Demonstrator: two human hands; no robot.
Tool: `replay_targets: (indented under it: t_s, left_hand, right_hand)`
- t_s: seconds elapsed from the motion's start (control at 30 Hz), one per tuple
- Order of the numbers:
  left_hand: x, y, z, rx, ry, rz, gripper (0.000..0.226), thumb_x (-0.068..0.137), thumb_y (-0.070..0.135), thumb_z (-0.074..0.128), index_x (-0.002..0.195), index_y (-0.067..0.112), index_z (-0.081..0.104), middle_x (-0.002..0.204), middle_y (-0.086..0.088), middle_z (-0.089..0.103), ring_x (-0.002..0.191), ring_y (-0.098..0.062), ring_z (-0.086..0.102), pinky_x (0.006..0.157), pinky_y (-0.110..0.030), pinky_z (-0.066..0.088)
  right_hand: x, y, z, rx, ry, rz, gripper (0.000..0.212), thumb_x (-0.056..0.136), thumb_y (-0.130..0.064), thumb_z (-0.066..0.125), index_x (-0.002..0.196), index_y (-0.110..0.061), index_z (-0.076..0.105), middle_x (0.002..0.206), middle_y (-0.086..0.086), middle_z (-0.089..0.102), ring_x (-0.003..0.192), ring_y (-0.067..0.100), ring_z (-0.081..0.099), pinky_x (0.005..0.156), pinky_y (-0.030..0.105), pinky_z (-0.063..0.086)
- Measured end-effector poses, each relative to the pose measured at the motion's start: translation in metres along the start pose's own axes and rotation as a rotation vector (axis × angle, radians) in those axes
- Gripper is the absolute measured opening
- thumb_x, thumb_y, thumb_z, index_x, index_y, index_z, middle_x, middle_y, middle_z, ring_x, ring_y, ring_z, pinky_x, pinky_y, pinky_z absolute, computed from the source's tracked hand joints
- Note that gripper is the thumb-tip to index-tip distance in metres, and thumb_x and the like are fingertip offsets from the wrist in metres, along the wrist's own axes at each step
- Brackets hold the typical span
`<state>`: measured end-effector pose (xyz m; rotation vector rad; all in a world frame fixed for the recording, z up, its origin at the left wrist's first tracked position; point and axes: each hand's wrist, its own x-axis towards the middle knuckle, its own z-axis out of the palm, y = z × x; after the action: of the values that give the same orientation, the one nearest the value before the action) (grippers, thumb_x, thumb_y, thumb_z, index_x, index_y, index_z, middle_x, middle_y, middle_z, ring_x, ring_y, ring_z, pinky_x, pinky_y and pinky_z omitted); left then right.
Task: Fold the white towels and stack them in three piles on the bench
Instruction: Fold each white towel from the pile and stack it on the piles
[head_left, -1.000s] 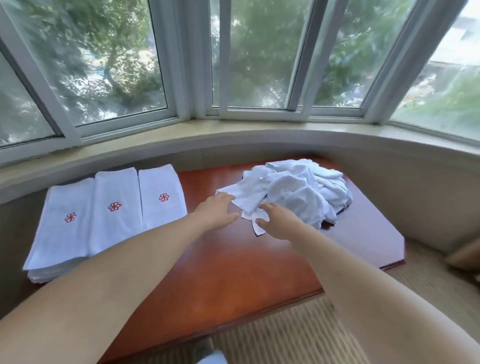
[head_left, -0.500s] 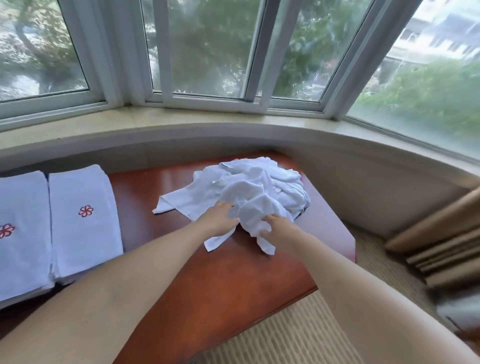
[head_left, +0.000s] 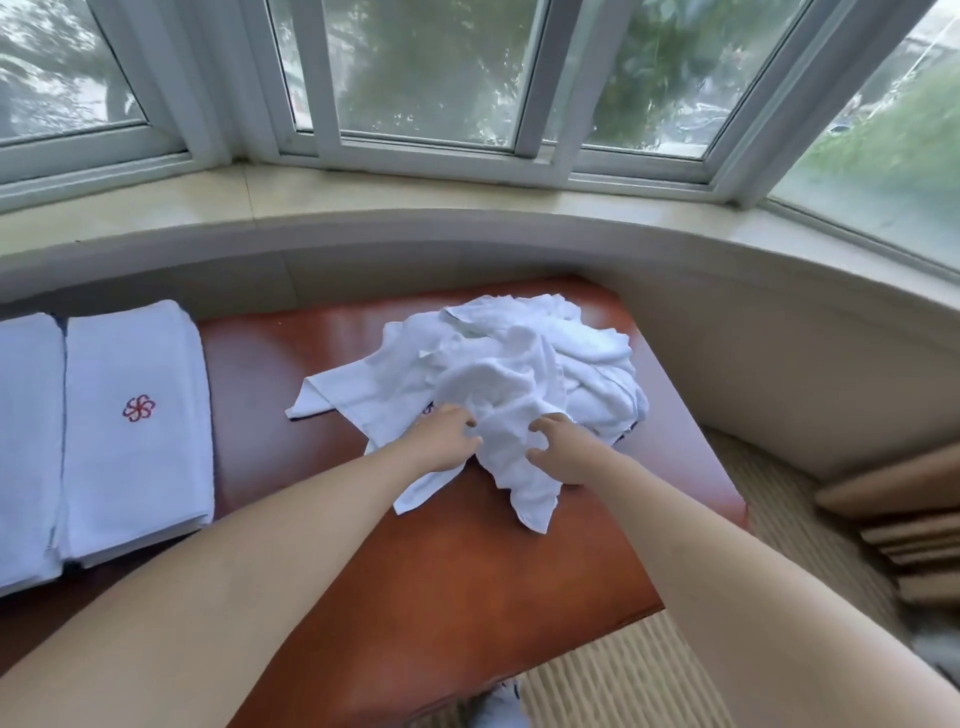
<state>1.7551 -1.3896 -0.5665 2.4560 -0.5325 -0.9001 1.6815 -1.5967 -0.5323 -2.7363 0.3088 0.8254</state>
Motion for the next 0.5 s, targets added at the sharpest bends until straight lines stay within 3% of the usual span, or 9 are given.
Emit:
replay_targets:
  t_s: [0.07,0.2,0.27,0.33,0.43,0.5]
  left_hand:
    - [0.013,0.006,0.010,0.000,-0.011,-0.029,0.051,0.102,0.042,0.052,0.148,0.021,0.047,0.160,0.000,0.031,0.140,-0.023,0.041,0.113,-0.032,0.035]
    - [0.040,0.019,0.035,-0.046,-0.009,-0.098,0.060,0.102,0.036,0.054,0.156,0.021,0.033,0.166,0.000,0.024,0.127,-0.023,0.056,0.089,-0.026,0.040]
    - [0.053,0.028,0.045,-0.067,0.025,-0.115,0.069,0.100,0.031,0.058,0.160,0.020,0.025,0.166,-0.003,0.024,0.132,-0.025,0.053,0.091,-0.027,0.043]
    - [0.064,0.038,0.054,-0.084,0.051,-0.118,0.072,0.097,0.023,0.059,0.160,0.022,0.024,0.161,-0.010,0.030,0.138,-0.028,0.045,0.095,-0.029,0.041]
    - [0.075,0.056,0.067,-0.052,0.047,-0.166,0.051,0.094,0.017,0.052,0.143,0.028,0.051,0.124,-0.007,0.049,0.115,-0.030,0.052,0.074,-0.027,0.040]
    - [0.076,0.063,0.076,0.006,-0.015,-0.237,0.023,0.092,0.017,0.052,0.112,0.017,0.064,0.094,0.001,0.050,0.098,-0.032,0.058,0.059,-0.029,0.035]
  right_hand:
    - [0.020,0.014,-0.001,-0.018,-0.018,-0.043,0.060,0.099,-0.038,0.055,0.154,-0.021,0.039,0.162,-0.001,0.029,0.138,0.028,0.045,0.108,0.039,0.043]
    - [0.062,0.041,-0.007,-0.017,-0.028,-0.121,0.070,0.098,-0.024,0.056,0.161,-0.023,0.025,0.163,0.003,0.025,0.128,0.032,0.054,0.090,0.037,0.050]
    - [0.081,0.053,-0.011,-0.026,-0.045,-0.151,0.074,0.096,-0.021,0.057,0.161,-0.024,0.022,0.155,0.007,0.035,0.118,0.033,0.059,0.084,0.038,0.052]
    - [0.098,0.065,-0.013,-0.030,-0.089,-0.179,0.068,0.094,-0.022,0.057,0.157,-0.024,0.030,0.140,0.007,0.053,0.112,0.031,0.062,0.086,0.039,0.054]
    - [0.110,0.079,-0.007,-0.077,-0.184,-0.219,0.045,0.094,-0.028,0.057,0.139,-0.029,0.053,0.126,-0.003,0.064,0.110,0.023,0.061,0.087,0.034,0.052]
    - [0.112,0.088,-0.001,-0.112,-0.269,-0.245,0.036,0.095,-0.033,0.056,0.131,-0.033,0.060,0.121,-0.005,0.065,0.110,0.022,0.061,0.091,0.035,0.052]
